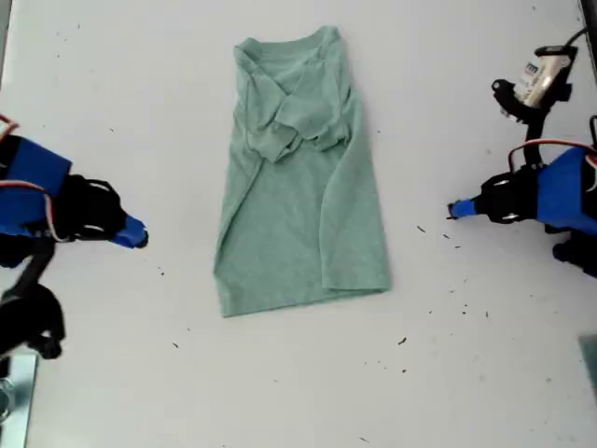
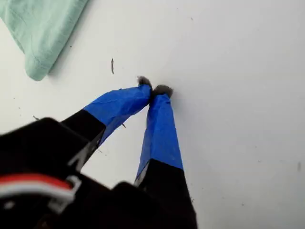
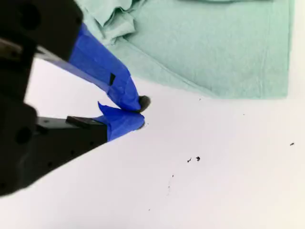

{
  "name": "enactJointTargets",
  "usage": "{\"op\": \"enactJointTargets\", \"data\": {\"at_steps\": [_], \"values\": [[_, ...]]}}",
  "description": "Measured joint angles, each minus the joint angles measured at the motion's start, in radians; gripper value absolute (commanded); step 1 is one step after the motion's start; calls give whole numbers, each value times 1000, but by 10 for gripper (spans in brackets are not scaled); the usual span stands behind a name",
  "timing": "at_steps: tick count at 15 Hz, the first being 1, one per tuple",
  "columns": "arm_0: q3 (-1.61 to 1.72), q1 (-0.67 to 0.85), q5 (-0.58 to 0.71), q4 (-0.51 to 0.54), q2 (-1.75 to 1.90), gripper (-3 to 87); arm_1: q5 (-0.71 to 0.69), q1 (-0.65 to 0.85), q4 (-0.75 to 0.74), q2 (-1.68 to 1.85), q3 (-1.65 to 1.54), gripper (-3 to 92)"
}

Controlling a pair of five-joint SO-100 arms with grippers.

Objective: Fold t shirt

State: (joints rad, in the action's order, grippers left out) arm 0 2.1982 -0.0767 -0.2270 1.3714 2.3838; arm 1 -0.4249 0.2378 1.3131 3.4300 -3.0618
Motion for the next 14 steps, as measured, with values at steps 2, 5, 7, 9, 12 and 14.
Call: {"op": "enactJointTargets", "data": {"at_steps": [2, 5, 7, 9, 12, 14], "values": [[-407, -37, -2, 130, -341, -2, 0, 0, 0, 0, 0, 22], [-672, -60, 66, 186, -591, 231, 0, 0, 0, 0, 0, 22], [-683, -57, 75, 181, -611, 264, 0, 0, 0, 0, 0, 22], [-600, -26, 97, 126, -630, 267, 0, 0, 0, 0, 0, 22], [-313, 29, 117, -161, -672, 258, 0, 0, 0, 0, 0, 22], [-227, 49, 137, -316, -769, 205, 0, -9, 0, 2, 0, 22]]}}
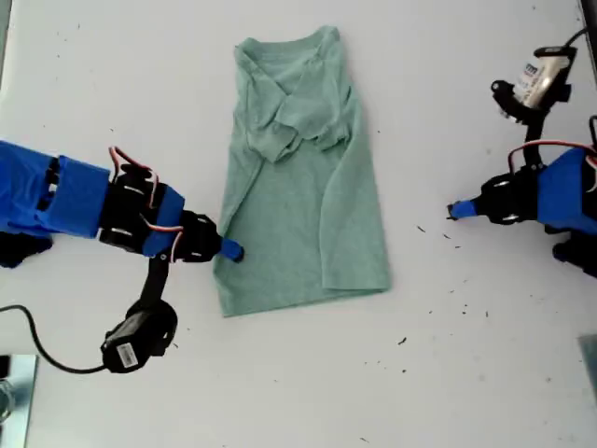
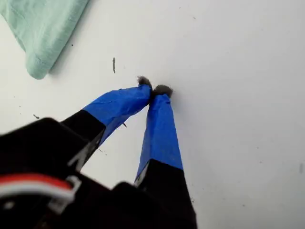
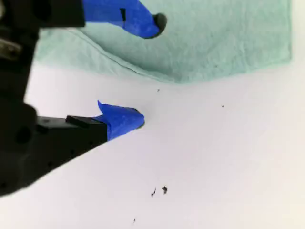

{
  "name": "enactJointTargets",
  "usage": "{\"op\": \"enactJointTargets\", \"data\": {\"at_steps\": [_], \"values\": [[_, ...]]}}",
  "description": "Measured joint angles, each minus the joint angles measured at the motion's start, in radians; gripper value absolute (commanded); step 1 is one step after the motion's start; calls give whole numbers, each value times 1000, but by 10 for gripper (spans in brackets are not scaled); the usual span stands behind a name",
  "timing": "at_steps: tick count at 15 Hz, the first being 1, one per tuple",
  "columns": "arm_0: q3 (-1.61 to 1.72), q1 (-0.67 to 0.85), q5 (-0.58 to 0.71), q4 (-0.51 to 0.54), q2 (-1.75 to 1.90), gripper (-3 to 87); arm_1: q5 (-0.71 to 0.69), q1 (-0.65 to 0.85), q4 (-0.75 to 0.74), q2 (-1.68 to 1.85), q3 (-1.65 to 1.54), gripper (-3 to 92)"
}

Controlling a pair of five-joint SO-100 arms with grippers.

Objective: Fold t shirt

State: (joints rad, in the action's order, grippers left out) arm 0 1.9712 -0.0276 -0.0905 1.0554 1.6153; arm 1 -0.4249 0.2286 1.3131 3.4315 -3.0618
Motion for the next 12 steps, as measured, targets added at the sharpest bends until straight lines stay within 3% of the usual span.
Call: {"op": "enactJointTargets", "data": {"at_steps": [1, 4, 7, 10, 12], "values": [[-6, 2, 0, -35, -54, -1, 0, 0, 0, 0, 0, 22], [-21, 6, -43, -2, -20, -1, 0, -6, 0, 0, 0, 22], [-15, 6, -94, 179, 278, -1, 0, -6, 0, 0, 0, 22], [-98, 5, -72, 179, 324, -1, 0, -6, 0, 0, 0, 22], [-276, 21, 8, 130, 120, -1, 0, -6, 0, 0, 0, 22]]}}
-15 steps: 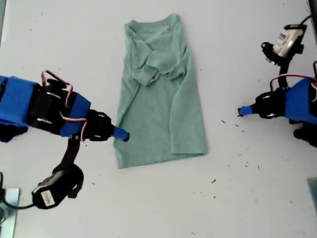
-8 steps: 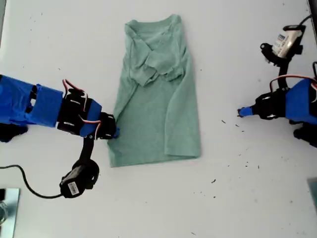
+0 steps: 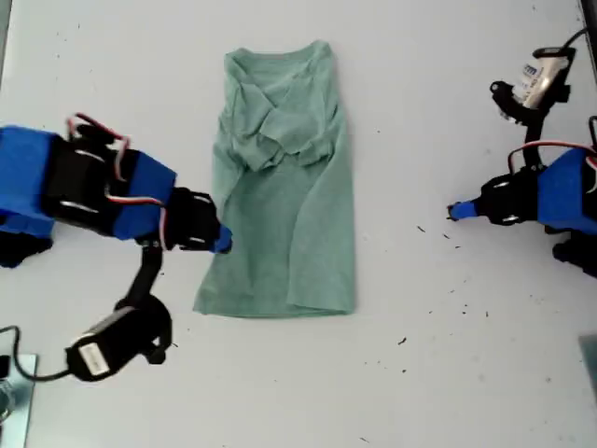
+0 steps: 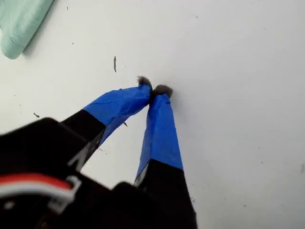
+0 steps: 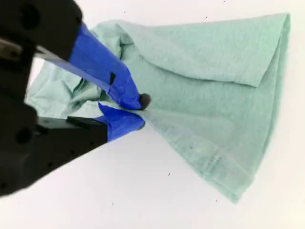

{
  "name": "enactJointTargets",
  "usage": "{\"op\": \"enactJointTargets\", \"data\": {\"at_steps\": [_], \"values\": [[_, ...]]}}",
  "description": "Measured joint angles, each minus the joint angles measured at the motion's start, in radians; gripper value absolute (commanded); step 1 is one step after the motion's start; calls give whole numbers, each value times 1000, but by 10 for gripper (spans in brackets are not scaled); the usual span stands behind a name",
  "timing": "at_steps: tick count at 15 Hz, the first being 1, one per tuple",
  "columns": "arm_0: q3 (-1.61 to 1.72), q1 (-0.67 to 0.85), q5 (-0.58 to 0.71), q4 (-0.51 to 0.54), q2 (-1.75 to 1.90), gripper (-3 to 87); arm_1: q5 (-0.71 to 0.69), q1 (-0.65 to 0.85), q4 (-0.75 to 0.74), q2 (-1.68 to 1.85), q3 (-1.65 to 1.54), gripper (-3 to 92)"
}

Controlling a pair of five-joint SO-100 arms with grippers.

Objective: Fold t shirt

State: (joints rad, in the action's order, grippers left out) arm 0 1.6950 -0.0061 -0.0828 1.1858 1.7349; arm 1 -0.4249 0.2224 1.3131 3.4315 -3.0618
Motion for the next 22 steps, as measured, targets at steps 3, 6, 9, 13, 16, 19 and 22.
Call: {"op": "enactJointTargets", "data": {"at_steps": [3, 6, 9, 13, 16, 19, 22], "values": [[-451, 23, 130, -38, -526, 219, 0, 0, 0, 0, 0, 22], [-762, 32, 153, -61, -839, 249, 0, 0, 0, 0, 0, 22], [-736, 32, 137, 175, -712, 73, 0, -3, 0, 0, 0, 22], [-374, 31, 43, 364, -114, 1, 0, -3, 0, 0, 0, 22], [262, 25, -41, 192, 469, -1, 0, -3, 0, 0, 0, 22], [1051, -18, -67, -147, 1080, -2, 3, -3, 0, 0, 0, 22], [1497, 26, -34, -189, 1615, -2, 9, -3, 0, 0, 0, 22]]}}
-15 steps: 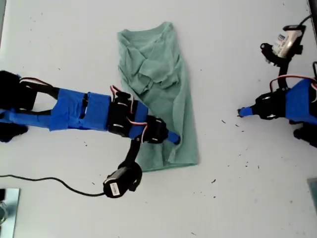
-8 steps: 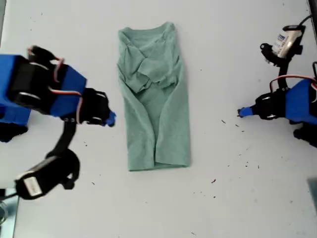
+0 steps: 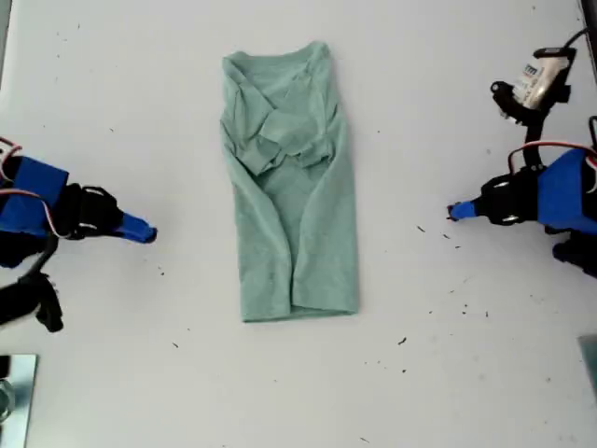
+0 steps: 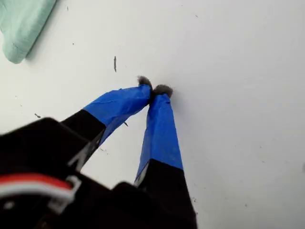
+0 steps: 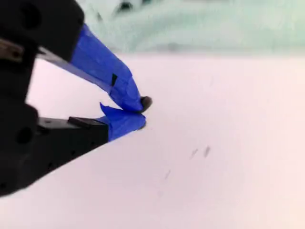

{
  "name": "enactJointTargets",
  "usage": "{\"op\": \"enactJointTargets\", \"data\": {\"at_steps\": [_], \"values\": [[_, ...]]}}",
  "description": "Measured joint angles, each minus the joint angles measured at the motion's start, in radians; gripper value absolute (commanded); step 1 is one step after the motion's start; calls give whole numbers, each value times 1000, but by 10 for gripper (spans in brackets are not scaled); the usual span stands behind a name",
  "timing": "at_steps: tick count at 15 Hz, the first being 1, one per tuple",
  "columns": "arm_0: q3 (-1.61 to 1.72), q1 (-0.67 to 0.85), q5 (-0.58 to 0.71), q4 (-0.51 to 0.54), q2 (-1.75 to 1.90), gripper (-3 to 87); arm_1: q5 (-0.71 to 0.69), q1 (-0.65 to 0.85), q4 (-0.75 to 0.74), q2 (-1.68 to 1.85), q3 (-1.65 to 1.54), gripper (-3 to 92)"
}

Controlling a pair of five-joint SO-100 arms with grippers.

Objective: Fold t shirt

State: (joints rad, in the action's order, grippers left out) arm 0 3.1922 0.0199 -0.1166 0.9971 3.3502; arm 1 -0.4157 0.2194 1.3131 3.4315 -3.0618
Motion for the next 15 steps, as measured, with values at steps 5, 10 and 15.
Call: {"op": "enactJointTargets", "data": {"at_steps": [5, 10, 15], "values": [[-78, 69, -15, 11, -97, -2, 95, -84, 0, -6, 35, 20], [-1071, -150, -64, 179, -1078, 245, 121, -242, 109, -1032, 1062, 231], [-1629, -239, -21, 287, -1589, 283, 161, -342, 345, -1695, 1809, 360]]}}
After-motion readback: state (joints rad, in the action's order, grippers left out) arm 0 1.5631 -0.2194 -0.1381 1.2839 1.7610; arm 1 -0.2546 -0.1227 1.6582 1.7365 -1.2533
